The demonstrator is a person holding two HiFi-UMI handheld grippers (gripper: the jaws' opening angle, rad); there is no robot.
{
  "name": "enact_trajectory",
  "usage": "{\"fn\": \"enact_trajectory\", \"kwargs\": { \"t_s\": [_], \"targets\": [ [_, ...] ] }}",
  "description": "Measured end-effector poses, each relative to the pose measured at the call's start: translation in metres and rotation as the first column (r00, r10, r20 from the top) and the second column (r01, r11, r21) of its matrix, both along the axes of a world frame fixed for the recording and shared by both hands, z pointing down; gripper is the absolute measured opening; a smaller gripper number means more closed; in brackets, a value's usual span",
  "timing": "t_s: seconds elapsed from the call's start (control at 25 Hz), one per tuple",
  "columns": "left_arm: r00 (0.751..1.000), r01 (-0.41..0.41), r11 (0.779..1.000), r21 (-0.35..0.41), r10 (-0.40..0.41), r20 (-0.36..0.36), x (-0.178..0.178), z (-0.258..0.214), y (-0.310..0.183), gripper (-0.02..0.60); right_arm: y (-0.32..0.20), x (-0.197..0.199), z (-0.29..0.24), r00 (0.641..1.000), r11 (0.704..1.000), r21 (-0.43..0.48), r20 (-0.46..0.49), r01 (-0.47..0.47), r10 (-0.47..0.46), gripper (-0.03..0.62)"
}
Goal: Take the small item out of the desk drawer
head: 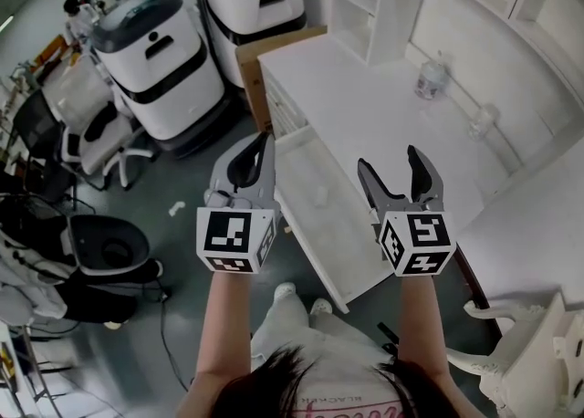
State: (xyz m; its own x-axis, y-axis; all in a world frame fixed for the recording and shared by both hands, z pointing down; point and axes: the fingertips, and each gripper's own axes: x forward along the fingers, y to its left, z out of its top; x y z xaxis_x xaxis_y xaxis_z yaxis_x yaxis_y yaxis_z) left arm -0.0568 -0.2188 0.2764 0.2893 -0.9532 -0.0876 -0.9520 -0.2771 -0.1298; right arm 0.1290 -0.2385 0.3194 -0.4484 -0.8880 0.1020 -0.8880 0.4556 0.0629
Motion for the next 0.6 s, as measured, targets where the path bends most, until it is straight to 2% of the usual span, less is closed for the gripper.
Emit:
{"fn": "enact_trajectory", "kwargs": {
  "t_s": [0.6],
  "targets": [
    [0.998,-0.053,0.998,-0.026,0.053,-0.016,-0.027,0.003,-0.046,0.009,-0.030,-0.030,0.032,1.000,0.986,-0.163,0.003,-0.028,0.029,0.344]
  ]
}}
